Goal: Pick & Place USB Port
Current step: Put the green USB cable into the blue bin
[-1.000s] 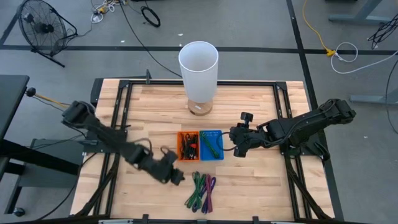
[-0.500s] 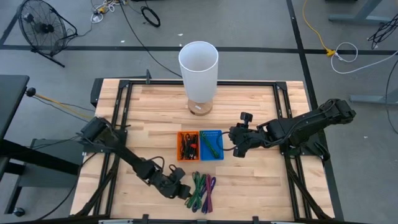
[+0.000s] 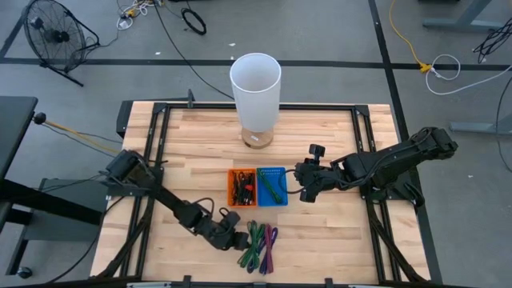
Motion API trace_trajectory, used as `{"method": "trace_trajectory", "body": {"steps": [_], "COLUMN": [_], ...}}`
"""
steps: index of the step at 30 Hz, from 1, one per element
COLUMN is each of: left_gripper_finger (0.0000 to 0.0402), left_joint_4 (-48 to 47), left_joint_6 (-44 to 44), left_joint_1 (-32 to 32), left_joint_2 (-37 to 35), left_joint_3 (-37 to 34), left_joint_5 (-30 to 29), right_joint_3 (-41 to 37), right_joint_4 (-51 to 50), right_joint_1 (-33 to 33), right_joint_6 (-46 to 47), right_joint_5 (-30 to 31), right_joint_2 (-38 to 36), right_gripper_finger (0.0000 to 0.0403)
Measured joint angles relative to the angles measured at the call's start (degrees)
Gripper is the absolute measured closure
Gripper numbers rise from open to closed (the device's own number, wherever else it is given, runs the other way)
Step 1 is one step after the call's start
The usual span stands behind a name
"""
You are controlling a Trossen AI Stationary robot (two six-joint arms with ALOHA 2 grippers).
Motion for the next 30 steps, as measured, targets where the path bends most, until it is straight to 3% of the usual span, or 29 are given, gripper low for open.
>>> {"method": "trace_trajectory", "body": {"steps": [7, 20, 26, 30], "left_gripper_finger": [0.0219, 0.0216, 0.0216, 0.0216], "left_joint_4": [-0.3, -0.6, 0.0, 0.2], "left_joint_6": [-0.6, -2.5, -2.6, 0.0], "left_joint_1": [1.4, 1.8, 2.5, 3.9], "left_joint_2": [0.0, 2.7, 8.0, 9.1], "left_joint_3": [0.0, 0.8, 6.0, 7.3], "left_joint_5": [-0.8, 0.3, 7.3, 8.9], "right_joint_3": [0.0, 0.0, 0.0, 0.0], "right_joint_4": [0.0, -0.2, -0.3, -0.2], "right_joint_1": [0.0, 0.0, 0.0, 0.0], "right_joint_6": [0.0, -0.1, -0.1, 0.0], "right_joint_5": [0.0, 0.0, 0.0, 0.0], "right_joint_2": [0.0, 0.0, 0.0, 0.0], "right_gripper_finger": [0.0294, 0.0294, 0.0294, 0.0294]}}
